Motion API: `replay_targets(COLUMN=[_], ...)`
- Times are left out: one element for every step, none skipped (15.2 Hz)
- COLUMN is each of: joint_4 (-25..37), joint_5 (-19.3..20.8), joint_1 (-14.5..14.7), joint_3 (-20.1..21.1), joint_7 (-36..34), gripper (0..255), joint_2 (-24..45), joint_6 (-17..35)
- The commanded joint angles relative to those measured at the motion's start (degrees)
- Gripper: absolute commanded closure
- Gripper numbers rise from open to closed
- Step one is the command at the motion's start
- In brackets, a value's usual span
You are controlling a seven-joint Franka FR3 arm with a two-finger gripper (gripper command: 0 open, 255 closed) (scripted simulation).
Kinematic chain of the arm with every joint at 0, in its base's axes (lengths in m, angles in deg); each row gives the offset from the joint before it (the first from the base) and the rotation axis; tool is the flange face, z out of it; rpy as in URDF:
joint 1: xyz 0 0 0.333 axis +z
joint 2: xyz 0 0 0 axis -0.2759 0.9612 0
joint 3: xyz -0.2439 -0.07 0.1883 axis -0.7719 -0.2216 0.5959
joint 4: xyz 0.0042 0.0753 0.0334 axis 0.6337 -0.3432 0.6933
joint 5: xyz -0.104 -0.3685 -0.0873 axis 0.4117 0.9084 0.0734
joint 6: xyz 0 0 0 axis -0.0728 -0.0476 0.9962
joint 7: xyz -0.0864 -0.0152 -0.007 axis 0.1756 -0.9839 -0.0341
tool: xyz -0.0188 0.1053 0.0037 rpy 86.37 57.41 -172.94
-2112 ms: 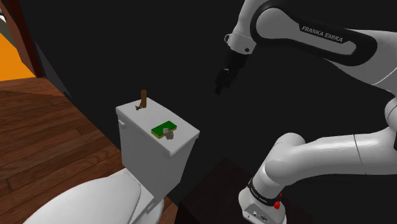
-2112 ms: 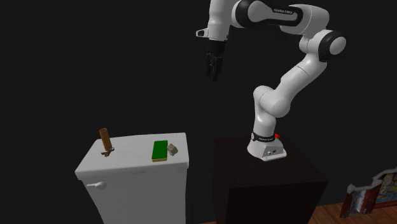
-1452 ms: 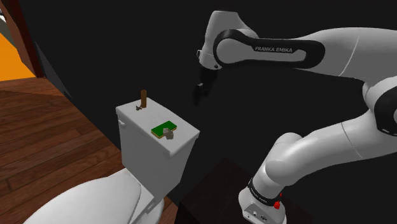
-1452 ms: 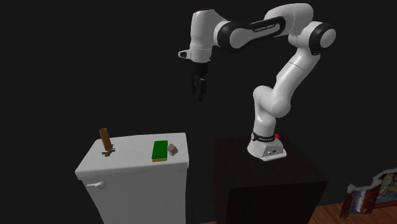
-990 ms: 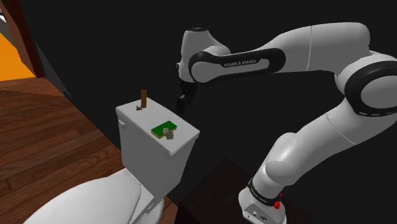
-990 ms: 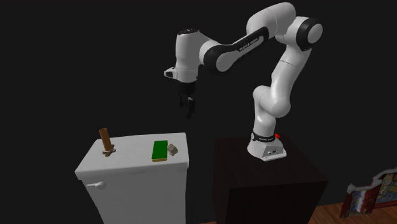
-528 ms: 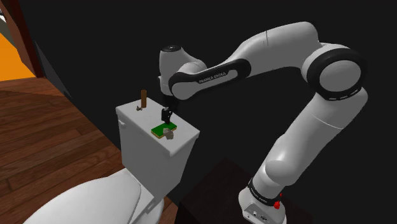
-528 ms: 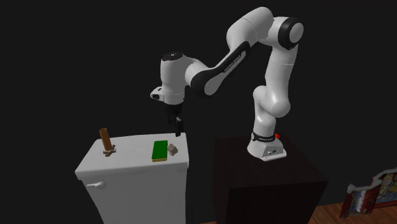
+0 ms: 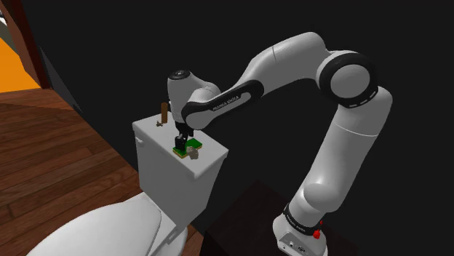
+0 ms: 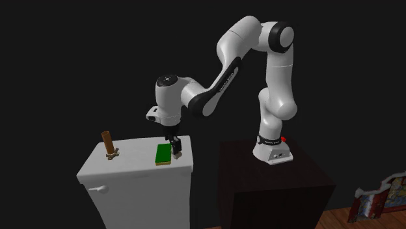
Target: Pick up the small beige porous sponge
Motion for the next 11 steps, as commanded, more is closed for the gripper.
replay_targets(joint_4=[-0.2,-0.4,-0.7,-0.8,-0.8,-0.7,-0.7,-0.7,-0.7,-0.7,-0.7], joint_5=[0.7,1.1,1.5,1.7,1.7,1.6,1.7,1.7,1.7,1.7,1.6], joint_1=[0.1,0.1,0.1,0.1,0.1,0.1,0.1,0.1,0.1,0.1,0.1], joint_3=[-0.1,-0.2,-0.2,-0.3,-0.3,-0.3,-0.3,-0.3,-0.3,-0.3,-0.3], joint_7=[-0.7,-1.0,-1.4,-1.6,-1.6,-1.5,-1.5,-1.5,-1.5,-1.5,-1.5], gripper=[0,0,0,0,0,255,255,255,255,255,255], joint_2=[1.0,1.5,2.0,2.3,2.3,2.3,2.3,2.3,2.3,2.3,2.3], joint_6=[1.1,1.7,2.4,2.7,2.7,2.7,2.7,2.7,2.7,2.7,2.7])
